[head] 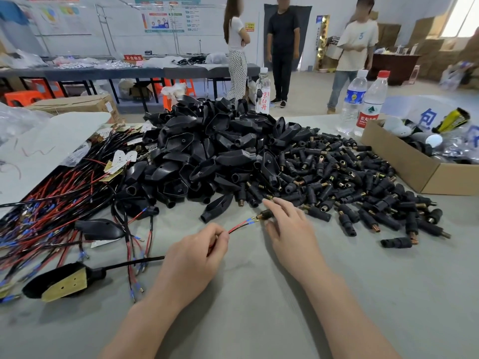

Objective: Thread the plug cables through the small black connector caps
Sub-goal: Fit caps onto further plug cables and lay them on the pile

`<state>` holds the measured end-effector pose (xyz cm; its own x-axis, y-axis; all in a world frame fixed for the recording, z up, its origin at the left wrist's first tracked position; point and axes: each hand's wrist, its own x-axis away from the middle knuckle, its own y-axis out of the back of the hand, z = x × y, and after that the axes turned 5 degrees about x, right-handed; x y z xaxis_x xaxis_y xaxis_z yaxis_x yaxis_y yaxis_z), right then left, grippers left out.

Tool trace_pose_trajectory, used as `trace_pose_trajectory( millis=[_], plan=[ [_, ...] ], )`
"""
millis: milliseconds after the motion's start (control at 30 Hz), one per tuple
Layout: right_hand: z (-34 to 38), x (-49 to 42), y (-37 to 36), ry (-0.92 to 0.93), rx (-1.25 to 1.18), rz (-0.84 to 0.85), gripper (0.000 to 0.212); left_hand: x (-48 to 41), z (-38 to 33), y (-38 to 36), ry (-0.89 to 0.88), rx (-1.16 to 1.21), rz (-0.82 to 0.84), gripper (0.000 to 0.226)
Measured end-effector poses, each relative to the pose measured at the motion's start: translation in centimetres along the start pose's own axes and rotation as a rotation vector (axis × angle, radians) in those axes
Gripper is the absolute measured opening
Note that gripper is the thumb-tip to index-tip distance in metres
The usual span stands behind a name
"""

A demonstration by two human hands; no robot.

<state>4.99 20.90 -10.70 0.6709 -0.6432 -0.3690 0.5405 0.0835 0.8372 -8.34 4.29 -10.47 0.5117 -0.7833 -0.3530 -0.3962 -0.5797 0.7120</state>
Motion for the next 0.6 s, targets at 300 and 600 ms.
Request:
trace_pose_trajectory(
  millis=[300,600],
  plan=[
    [0.0,-0.5,-0.6,-0.003,0.146,-0.022,0.023,0.2,-0.4,0.3,0.007,0.030,0.014,0.017],
    [1.5,1.8,1.1,-0.458,-1.339,-0.167,0.018,0.2,-0.8,0.6,-0.025,0.057,0.002,0.017]
  ],
)
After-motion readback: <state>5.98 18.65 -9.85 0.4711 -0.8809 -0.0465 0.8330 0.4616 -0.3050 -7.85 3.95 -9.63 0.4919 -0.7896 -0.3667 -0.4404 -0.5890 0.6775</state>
